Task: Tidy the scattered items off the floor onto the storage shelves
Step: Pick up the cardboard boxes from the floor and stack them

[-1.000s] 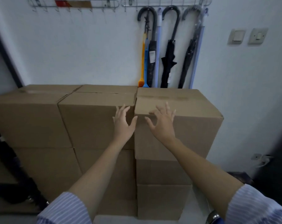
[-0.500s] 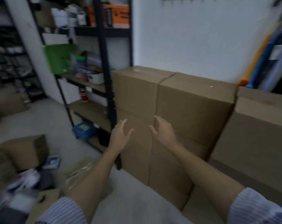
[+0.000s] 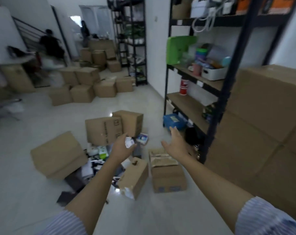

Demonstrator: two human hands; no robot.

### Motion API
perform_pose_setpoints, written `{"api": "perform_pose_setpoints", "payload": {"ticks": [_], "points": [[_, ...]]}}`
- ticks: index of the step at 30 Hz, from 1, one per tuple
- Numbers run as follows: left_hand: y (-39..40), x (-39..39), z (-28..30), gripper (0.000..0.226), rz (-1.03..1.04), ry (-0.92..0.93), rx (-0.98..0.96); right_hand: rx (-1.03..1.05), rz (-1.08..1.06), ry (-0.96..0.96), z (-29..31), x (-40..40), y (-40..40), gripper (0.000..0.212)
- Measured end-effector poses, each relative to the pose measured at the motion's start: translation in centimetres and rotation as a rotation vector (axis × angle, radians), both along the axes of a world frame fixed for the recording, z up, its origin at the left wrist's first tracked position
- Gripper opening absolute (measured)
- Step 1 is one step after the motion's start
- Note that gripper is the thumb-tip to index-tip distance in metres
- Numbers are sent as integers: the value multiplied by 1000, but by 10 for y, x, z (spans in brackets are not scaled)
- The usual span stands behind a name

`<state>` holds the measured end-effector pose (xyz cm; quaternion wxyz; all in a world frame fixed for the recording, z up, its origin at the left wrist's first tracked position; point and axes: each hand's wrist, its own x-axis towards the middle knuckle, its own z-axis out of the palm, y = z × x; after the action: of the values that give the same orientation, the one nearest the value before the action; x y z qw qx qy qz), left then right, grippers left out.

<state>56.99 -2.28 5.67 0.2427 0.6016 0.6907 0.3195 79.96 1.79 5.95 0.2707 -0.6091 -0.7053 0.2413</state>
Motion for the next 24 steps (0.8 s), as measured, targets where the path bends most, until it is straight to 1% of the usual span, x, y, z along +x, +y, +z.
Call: {"api": "perform_pose_setpoints", "payload": {"ticks": [3,7,9,13,16,18,21,24], "points": [[-19,-56,-6,61,108,-25,-11,-35,71,45,-5,-64,1,76],[-39,-112,-19,75,236,-87,-41,-51,150,85,-15,-131,2,62],[-41,-135,-26,78,294,-124,-76,-69,211,89,-20,-157,4,56],[-34,-169,-40,81,406,-300,-160,-109,262,121,-33,-199,26,58],[-18,-195,-55,80,454,-366,-158,-158,261,136,-41,-225,50,59],[-2,-210,-60,75,481,-373,-150,-178,251,138,-49,-242,72,59],[36,-233,-71,68,533,-411,-134,-194,251,138,-61,-266,110,50],[84,-255,-79,67,549,-460,-156,-237,271,148,-69,-290,157,53]]}}
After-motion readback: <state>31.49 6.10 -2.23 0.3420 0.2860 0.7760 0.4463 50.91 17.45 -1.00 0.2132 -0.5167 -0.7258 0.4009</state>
